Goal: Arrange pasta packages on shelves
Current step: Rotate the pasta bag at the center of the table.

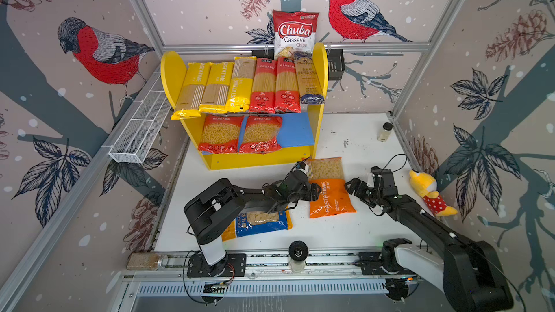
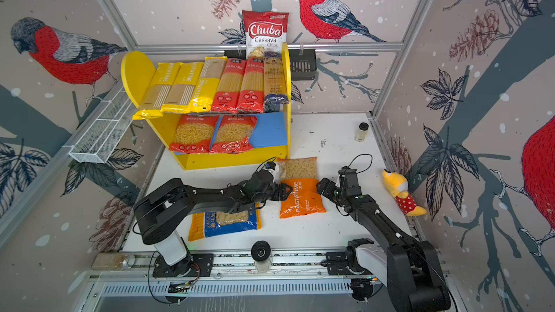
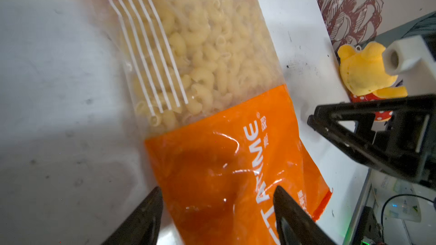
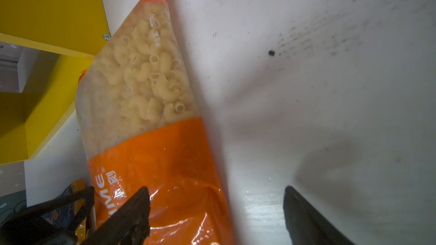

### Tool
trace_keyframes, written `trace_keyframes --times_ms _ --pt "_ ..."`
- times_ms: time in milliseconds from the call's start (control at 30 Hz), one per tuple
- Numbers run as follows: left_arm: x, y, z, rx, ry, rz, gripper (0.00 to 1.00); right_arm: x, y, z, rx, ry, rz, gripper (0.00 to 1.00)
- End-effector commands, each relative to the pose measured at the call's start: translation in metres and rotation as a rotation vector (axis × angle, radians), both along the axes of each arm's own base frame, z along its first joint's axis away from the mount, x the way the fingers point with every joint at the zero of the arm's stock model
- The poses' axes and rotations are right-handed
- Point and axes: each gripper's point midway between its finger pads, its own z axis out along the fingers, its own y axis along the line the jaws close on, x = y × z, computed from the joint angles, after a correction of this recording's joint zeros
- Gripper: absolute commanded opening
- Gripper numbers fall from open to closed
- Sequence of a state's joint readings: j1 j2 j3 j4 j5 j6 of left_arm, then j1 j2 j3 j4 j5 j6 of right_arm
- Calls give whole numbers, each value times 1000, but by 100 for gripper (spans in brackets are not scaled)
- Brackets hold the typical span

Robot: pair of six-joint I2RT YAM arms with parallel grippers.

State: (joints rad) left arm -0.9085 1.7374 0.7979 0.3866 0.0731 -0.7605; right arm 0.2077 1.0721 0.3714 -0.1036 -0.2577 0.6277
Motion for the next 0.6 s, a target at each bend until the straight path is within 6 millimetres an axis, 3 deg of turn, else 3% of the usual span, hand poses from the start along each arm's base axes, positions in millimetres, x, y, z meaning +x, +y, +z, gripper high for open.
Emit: trace_keyframes --times_ms 0,200,467,567 --pt "5 -9 15 -82 -14 -20 73 4 10 7 46 -47 41 89" --pt "2 -18 3 -89 44 -53 73 2 20 2 89 -35 53 88" --pt "5 -6 -14 -27 86 -22 71 -15 76 11 139 -36 188 87" --pt "4 7 -16 26 90 -10 70 -16 71 16 122 -40 185 89"
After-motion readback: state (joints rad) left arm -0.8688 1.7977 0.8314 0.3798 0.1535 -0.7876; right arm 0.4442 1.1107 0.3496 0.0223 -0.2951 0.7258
